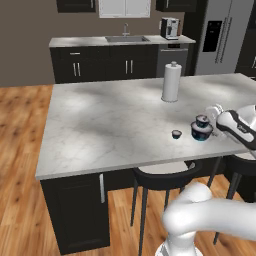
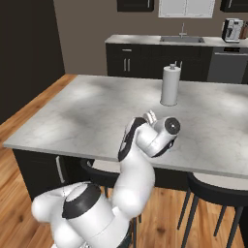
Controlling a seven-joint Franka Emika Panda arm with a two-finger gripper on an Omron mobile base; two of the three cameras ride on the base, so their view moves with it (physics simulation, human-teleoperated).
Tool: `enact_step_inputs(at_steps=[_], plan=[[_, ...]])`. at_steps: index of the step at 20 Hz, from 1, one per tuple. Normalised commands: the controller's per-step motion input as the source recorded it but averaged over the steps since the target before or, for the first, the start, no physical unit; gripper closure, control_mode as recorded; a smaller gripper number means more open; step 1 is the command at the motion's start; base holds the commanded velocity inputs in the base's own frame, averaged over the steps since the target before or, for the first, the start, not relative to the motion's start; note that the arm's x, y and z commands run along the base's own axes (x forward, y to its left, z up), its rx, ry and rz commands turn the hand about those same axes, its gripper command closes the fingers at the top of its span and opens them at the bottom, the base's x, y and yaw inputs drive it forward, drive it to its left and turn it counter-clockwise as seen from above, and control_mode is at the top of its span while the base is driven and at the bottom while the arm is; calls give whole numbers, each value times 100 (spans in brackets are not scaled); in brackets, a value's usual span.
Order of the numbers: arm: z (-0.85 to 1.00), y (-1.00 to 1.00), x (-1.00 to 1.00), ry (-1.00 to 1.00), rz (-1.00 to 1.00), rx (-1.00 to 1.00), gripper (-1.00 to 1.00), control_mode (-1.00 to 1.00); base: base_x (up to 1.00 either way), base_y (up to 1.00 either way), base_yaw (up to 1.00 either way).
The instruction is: Stack the yogurt containers by placing the smaller containers on top of the larger containers.
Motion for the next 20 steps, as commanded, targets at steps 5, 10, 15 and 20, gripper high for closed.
enact_step_inputs(at_steps=[5,10,15,20], plan=[[50,63,-3,0,-1,-15,-100,-100,0,0,0],[42,42,0,0,-1,-15,-100,-100,0,0,0],[38,27,0,2,-5,-13,-100,-100,0,0,0],[8,9,5,14,-12,-11,-100,-100,0,0,0]])
